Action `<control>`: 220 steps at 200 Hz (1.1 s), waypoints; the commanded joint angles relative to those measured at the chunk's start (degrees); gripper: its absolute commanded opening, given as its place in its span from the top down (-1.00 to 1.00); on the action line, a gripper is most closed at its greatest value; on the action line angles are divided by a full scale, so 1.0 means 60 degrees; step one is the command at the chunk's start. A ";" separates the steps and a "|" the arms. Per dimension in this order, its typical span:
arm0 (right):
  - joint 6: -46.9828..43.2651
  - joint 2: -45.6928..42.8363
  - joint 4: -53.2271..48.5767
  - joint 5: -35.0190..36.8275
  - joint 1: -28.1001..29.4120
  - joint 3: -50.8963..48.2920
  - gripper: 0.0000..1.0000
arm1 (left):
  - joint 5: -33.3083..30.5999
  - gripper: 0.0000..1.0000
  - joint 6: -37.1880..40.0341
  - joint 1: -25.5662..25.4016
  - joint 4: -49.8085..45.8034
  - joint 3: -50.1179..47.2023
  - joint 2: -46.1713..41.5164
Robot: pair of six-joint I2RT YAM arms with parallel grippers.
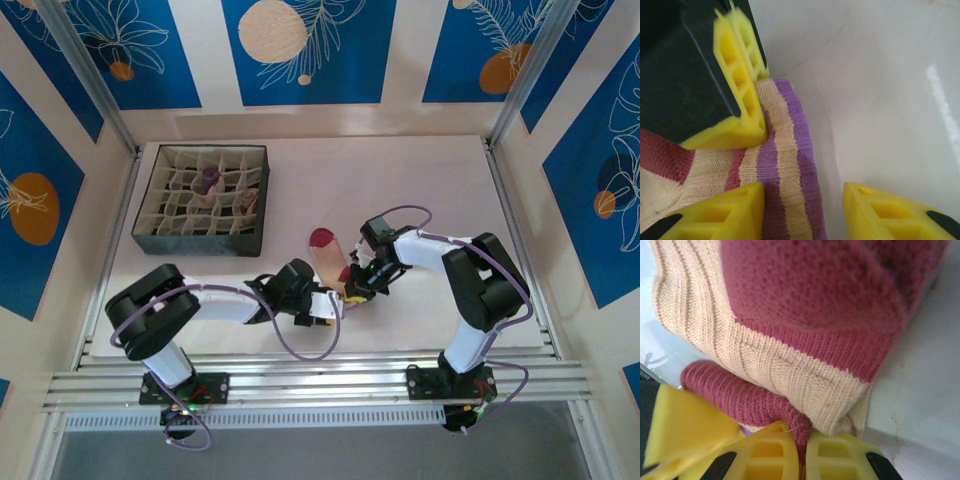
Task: Roll the socks
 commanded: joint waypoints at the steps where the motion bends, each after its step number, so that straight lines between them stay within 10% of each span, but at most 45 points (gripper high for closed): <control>1: -0.0002 0.0243 -0.0676 0.0727 0.0118 -0.0102 0.96 | -0.0636 0.14 0.0514 -0.0055 0.0141 0.0247 0.0391; 15: -0.0041 0.0080 -0.0591 0.0671 0.0144 -0.0133 0.84 | -0.0577 0.26 0.0560 -0.0070 0.0023 0.0311 0.0540; 36: -0.0003 -0.0624 -0.0026 0.0530 0.0141 -0.0452 0.32 | -0.0234 1.00 0.0534 -0.0043 -0.0745 0.0618 0.0687; 63: 0.0059 -0.1896 0.0676 0.0500 -0.0156 -0.1003 0.19 | 0.1154 1.00 -0.0042 0.0312 -0.1200 0.0753 0.0722; 100: -0.0443 -0.2536 0.1612 -0.0306 -0.0457 -0.1501 0.80 | 0.3963 1.00 -0.0919 0.1153 -0.2674 0.1710 0.1105; 220: 0.0114 -0.3944 0.1246 0.1466 -0.1033 -0.1739 0.36 | 0.6304 1.00 -0.1042 0.2112 -0.5084 0.3068 0.2157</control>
